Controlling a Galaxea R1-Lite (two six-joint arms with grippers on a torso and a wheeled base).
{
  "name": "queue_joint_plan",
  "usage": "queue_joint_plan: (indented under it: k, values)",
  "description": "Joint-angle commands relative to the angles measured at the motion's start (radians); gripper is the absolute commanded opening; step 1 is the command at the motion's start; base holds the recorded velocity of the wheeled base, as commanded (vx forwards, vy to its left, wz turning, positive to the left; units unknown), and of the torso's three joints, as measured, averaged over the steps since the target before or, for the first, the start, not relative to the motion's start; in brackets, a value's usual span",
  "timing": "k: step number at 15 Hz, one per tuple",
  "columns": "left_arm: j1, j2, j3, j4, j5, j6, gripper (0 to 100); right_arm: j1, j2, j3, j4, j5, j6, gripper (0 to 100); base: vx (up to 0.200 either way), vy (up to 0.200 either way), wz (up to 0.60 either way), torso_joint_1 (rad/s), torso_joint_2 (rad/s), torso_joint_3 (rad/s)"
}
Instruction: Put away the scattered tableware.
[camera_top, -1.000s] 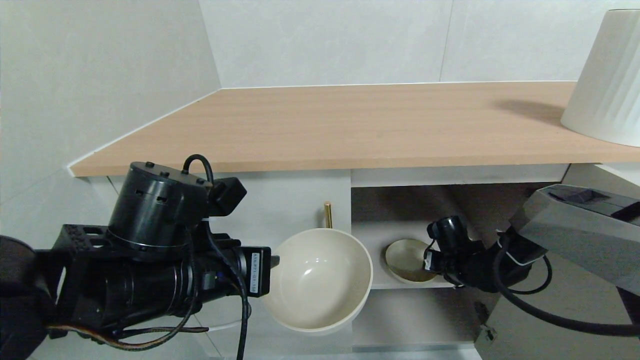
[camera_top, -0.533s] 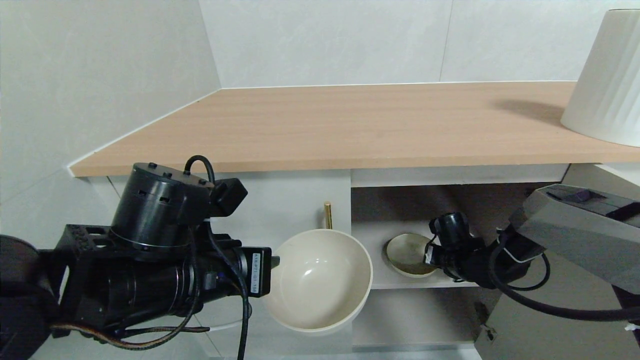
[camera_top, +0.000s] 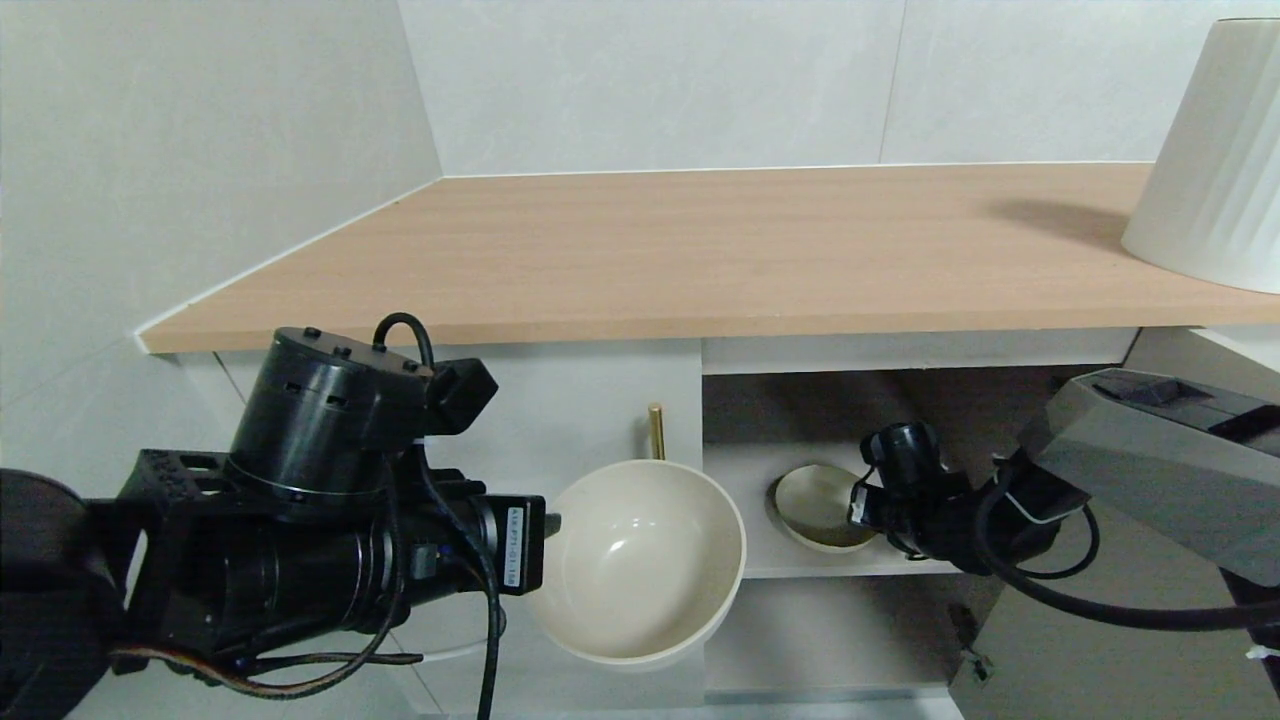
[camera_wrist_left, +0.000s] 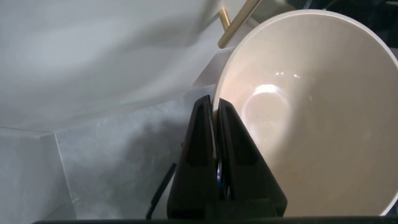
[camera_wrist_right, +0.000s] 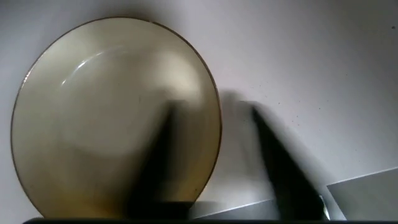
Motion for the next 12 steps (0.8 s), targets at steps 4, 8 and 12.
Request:
queue_joint_plan:
  k: [4, 8, 12]
  values:
    - [-0.014, 0.019, 0.011, -0.004, 0.005, -0.001, 0, 0.031, -0.098, 0.095, 0.002, 0.016, -0.009, 100, 0.000, 0.000, 0.00, 0.000, 0.00, 0.000]
    - [-0.057, 0.021, 0.043, -0.004, 0.008, 0.016, 0, 0.135, -0.366, 0.331, 0.008, 0.255, -0.128, 100, 0.000, 0.000, 0.00, 0.000, 0.00, 0.000]
    - [-0.088, 0.048, 0.101, -0.002, 0.008, 0.060, 0, 0.229, -0.630, 0.465, 0.131, 0.378, -0.260, 100, 0.000, 0.000, 0.00, 0.000, 0.00, 0.000]
